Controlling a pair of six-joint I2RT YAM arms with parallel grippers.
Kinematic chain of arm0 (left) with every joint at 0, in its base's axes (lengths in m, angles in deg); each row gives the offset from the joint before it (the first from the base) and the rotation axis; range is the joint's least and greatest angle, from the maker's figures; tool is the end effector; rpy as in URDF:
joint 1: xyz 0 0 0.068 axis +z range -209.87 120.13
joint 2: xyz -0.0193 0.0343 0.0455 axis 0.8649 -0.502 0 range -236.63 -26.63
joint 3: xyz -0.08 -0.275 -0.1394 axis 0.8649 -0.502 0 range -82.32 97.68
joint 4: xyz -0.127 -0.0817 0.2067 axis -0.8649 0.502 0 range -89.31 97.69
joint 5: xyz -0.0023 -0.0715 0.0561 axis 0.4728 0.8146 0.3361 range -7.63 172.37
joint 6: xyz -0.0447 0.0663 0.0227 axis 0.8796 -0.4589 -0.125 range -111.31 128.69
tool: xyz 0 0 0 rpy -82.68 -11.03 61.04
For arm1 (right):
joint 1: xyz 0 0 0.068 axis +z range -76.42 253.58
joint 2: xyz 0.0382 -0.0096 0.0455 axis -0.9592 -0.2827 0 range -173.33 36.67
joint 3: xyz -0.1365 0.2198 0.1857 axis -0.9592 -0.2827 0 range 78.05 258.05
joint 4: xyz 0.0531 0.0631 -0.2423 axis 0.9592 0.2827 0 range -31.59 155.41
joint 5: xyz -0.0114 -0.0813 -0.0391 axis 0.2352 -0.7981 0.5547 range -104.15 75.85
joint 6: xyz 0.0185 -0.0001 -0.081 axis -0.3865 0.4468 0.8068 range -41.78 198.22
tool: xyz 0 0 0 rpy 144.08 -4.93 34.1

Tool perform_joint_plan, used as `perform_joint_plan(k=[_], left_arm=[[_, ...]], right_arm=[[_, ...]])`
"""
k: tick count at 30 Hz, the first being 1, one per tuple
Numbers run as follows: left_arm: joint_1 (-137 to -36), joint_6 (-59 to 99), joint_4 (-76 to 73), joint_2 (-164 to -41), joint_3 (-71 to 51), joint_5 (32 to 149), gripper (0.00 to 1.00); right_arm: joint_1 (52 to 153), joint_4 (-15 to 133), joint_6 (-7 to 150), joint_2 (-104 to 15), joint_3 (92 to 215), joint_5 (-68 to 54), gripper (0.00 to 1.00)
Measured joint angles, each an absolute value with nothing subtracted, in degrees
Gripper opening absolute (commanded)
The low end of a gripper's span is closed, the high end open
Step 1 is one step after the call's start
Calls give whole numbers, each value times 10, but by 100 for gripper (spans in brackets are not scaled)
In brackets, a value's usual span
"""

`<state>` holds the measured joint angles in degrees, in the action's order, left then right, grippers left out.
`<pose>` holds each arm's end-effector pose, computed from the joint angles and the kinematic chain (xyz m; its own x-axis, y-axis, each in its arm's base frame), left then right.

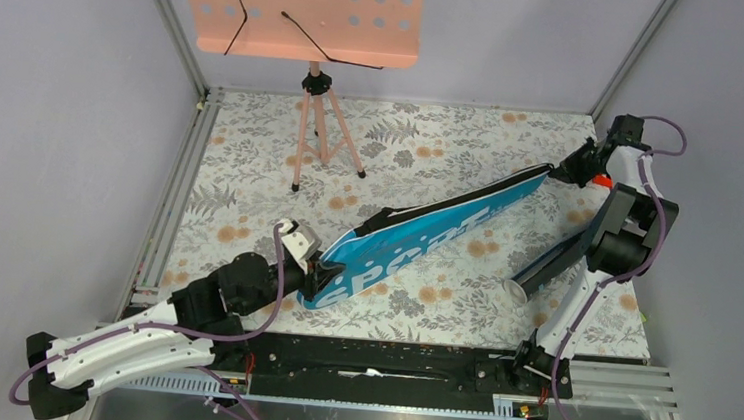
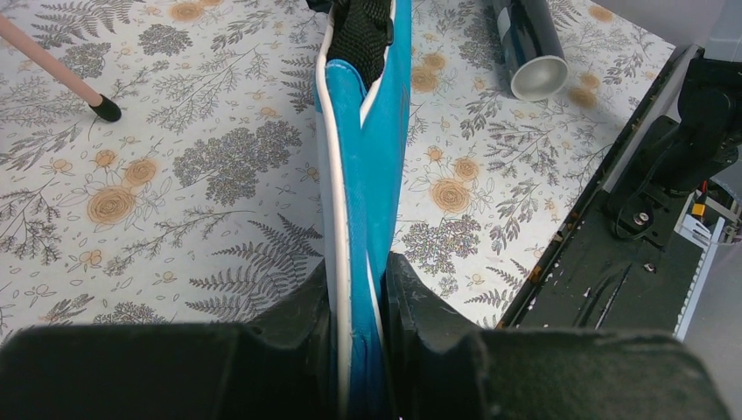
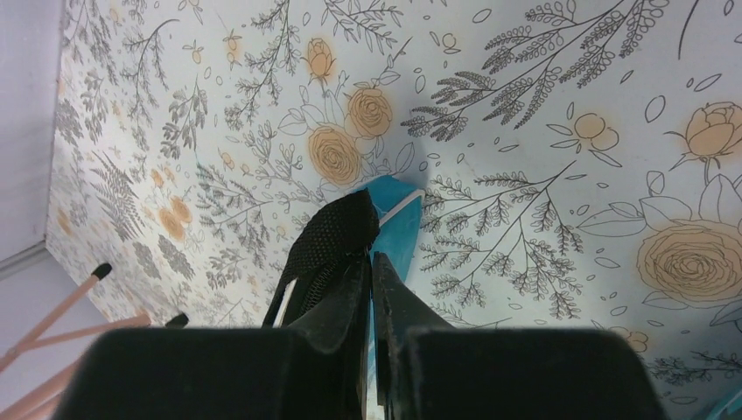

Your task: Pack up the badminton gear

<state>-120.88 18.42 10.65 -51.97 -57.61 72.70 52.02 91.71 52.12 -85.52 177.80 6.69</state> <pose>0.0697 -0.1006 0.2772 -0.2201 0.0532 -0.9740 0.7559 0.6404 -0.1358 0.4833 -0.1632 0.2236 -0.6211 0.6876 -0.3761 0.4794 0.7130 0.5117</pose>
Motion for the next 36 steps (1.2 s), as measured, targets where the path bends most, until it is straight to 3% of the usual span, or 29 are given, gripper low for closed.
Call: perform_joint_plan(k=[12, 18, 19, 20, 24, 33, 34, 36], left_arm=[[-1209, 195, 105, -523, -575, 727, 0], [-1209, 186, 105, -543, -569, 744, 0], [-1208, 181, 105, -555, -563, 751, 0], [-1208, 174, 105, -574, -553, 761, 0], [-1207, 129, 101, -703, -485, 782, 0], [-1207, 54, 62, -919, -372, 774, 1], [-1208, 48, 57, -945, -357, 770, 10], [-1208, 38, 46, -990, -331, 765, 53]], right_arm=[[520, 864, 470, -844, 1736, 63, 3], [520, 822, 473, -816, 1699, 58, 28], [521, 812, 478, -812, 1697, 51, 35], [521, 804, 483, -806, 1697, 44, 44], [525, 784, 513, -749, 1697, 46, 98], [541, 733, 531, -422, 1579, 80, 100], [541, 724, 529, -381, 1548, 79, 100], [541, 704, 521, -302, 1472, 78, 100]])
